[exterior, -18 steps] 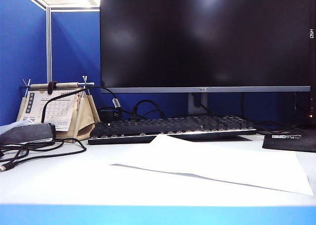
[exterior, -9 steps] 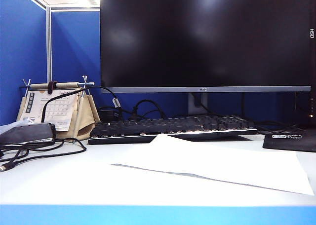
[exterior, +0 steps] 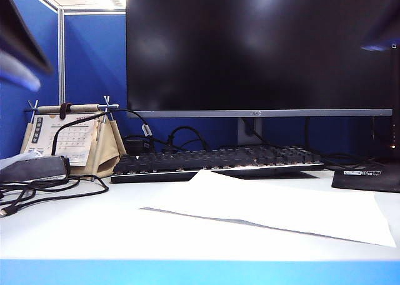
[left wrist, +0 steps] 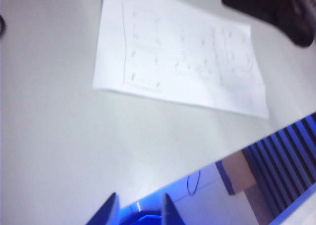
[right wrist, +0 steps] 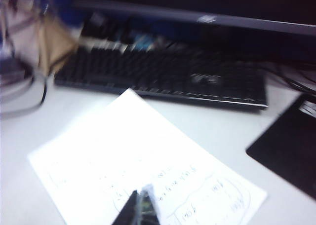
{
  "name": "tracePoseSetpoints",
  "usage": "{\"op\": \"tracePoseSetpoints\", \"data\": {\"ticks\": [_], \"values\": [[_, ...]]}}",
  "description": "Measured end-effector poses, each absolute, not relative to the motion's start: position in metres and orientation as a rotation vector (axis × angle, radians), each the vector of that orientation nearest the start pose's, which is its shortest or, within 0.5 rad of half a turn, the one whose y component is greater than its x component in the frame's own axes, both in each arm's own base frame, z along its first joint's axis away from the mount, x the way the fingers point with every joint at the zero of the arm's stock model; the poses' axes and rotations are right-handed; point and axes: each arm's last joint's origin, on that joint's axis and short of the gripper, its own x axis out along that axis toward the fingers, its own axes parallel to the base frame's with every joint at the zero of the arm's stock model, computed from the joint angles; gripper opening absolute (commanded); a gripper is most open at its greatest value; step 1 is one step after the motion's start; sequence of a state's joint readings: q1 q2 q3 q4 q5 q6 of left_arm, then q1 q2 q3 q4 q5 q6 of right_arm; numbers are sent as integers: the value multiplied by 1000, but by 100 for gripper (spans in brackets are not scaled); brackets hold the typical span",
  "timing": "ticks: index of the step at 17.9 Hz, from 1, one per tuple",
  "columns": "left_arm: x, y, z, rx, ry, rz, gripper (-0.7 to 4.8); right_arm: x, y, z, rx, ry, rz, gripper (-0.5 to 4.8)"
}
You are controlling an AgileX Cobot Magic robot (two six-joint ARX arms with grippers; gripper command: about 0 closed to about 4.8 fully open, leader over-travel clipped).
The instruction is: Put a wrinkled paper upside down.
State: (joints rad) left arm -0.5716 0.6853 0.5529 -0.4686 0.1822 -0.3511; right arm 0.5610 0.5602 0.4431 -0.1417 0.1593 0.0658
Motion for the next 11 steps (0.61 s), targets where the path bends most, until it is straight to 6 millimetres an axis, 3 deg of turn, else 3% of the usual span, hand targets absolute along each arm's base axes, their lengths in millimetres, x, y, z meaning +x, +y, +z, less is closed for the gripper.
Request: {"op": "tracePoseSetpoints", "data": {"ticks": [2,4,5,6,9,10,11], "values": [[121,-84,243,-191,722,-619,120,140,83,276,-139,381,399,25],[119,-83,246,-172,695,-633,120,158,94,297,-238,545,403,170],[119,-83,247,-170,690,-636,120,165,99,305,-264,608,402,266],[119,-83,247,-169,691,-635,120,171,102,311,-279,653,405,288],[119,-83,247,-166,686,-637,120,189,119,327,-275,823,538,289],[119,-83,247,-155,681,-642,120,195,129,324,-289,939,600,289],[120,-84,248,-153,666,-647,120,201,151,307,-402,1131,626,289]]}}
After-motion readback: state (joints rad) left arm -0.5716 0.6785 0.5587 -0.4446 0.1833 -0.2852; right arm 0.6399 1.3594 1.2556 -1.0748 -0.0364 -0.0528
